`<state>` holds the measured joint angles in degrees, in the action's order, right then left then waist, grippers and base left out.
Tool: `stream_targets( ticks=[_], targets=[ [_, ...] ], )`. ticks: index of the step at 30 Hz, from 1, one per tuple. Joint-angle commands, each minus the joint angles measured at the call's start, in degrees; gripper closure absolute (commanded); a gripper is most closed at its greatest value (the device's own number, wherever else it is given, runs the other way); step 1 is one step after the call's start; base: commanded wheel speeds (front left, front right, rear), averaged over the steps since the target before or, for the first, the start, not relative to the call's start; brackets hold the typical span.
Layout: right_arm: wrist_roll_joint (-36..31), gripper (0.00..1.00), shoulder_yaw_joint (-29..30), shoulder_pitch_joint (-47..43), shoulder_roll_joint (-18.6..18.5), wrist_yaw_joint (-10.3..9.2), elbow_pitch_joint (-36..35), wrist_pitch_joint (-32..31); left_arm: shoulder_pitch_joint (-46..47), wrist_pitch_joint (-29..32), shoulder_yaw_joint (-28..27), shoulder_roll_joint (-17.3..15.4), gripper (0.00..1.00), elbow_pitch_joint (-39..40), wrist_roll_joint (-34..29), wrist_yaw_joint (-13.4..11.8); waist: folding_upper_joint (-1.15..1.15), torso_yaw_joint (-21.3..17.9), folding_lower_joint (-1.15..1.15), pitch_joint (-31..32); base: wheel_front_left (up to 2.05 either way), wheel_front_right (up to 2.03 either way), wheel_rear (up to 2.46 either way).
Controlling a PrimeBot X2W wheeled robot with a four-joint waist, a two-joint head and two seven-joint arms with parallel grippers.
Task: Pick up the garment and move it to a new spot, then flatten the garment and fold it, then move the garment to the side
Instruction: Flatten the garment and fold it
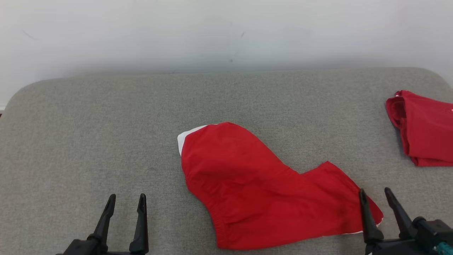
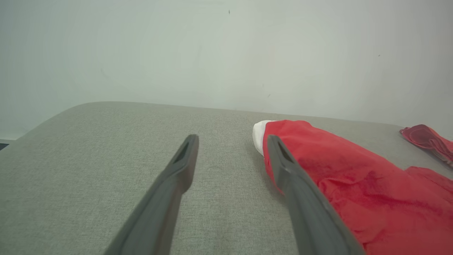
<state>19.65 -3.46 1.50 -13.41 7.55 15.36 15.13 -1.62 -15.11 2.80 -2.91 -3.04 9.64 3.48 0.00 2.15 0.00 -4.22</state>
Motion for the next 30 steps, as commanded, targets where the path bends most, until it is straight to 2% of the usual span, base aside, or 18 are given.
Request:
stream_targets(
  ticks=[1,11,16,20,22,26,30],
  targets=[
    [-0.7,0.00,0.0,-1.2,0.6,-0.16,-0.8,0.0,-0.7,0.0,-0.2,0.0,0.00,0.0,-0.4,0.0,0.00,-0.4,0.00,0.6,0.00,0.00,0.00],
    [-1.5,0.00,-0.1,-4.4,2.5,-0.16,-4.3,0.0,-2.3,0.0,-0.7,0.0,0.00,-0.4,-0.8,1.1,0.00,-1.2,0.00,1.7,0.00,0.00,0.00],
    [-1.5,0.00,-0.4,-4.6,2.4,-0.16,-4.5,0.0,-2.2,0.0,1.6,0.0,0.00,-2.1,-1.0,2.1,0.00,-1.4,0.00,1.6,0.00,0.00,0.00],
    [-1.4,0.00,-0.9,-4.3,2.3,-0.16,-4.6,0.0,-1.5,0.0,7.1,0.0,0.00,-6.0,-1.2,3.4,0.00,-1.5,0.00,1.4,0.00,0.00,0.00],
    [-1.2,0.00,-1.4,-3.9,2.2,-0.16,-4.4,0.0,-0.4,0.0,12.5,0.0,0.00,-9.7,-1.0,3.9,0.00,-1.8,0.00,1.2,0.00,0.00,0.00],
    [-0.9,0.00,-1.9,-3.2,2.0,-0.16,-4.2,0.0,1.9,0.0,20.3,0.0,0.00,-15.4,0.2,3.9,0.00,-2.4,0.00,0.8,0.00,0.00,0.00],
    [-0.5,0.00,-2.3,-2.7,1.8,-0.16,-4.2,0.0,4.7,0.0,24.8,-0.7,0.00,-19.8,2.6,3.9,0.00,-3.3,0.00,0.1,0.00,0.00,0.00]
  ],
)
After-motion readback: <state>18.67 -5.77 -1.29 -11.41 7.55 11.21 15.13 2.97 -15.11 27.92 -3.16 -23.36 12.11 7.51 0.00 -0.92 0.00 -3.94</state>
